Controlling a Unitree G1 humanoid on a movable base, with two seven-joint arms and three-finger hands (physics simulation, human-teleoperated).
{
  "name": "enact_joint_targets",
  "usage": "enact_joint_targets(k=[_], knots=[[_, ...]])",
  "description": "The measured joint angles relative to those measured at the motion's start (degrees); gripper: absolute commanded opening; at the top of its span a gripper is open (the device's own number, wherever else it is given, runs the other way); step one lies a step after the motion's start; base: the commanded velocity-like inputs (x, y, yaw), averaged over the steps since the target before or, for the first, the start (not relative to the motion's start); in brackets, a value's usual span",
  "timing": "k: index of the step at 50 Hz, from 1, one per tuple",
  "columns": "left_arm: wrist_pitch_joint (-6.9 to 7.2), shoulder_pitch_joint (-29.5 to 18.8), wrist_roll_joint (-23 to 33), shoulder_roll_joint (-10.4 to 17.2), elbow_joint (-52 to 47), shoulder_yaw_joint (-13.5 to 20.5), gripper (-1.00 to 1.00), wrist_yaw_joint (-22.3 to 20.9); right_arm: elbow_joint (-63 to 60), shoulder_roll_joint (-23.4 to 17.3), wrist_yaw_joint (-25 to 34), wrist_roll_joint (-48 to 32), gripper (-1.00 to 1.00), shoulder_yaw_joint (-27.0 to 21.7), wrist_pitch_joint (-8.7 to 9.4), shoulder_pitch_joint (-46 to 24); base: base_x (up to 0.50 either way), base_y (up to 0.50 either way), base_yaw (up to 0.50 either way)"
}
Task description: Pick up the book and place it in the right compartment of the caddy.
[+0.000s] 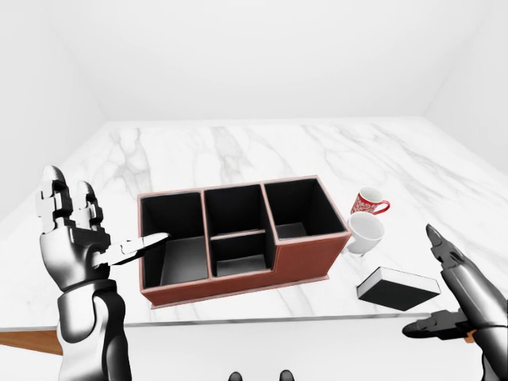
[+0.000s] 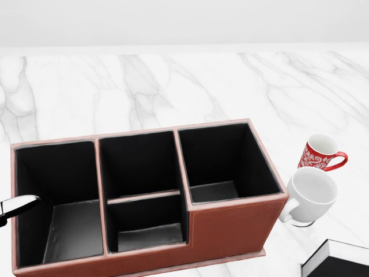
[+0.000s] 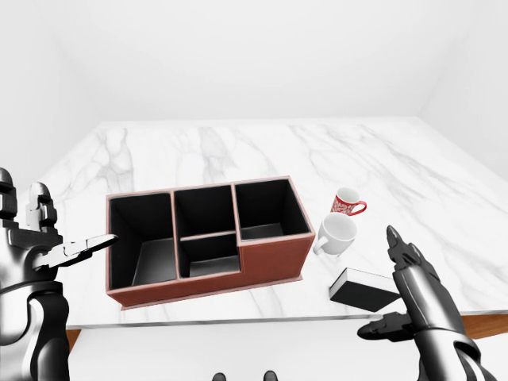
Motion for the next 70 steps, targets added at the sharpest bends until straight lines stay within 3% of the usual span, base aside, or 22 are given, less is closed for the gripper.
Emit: enact_joint_targets(k=[70], knots=[[0.00, -0.1, 0.4, 0.0, -0.1, -0.1, 1.00, 0.1, 31.6, -18.9, -0.8, -4.7, 1.00, 5.2, 0.00, -11.3, 0.00, 0.00, 0.00]])
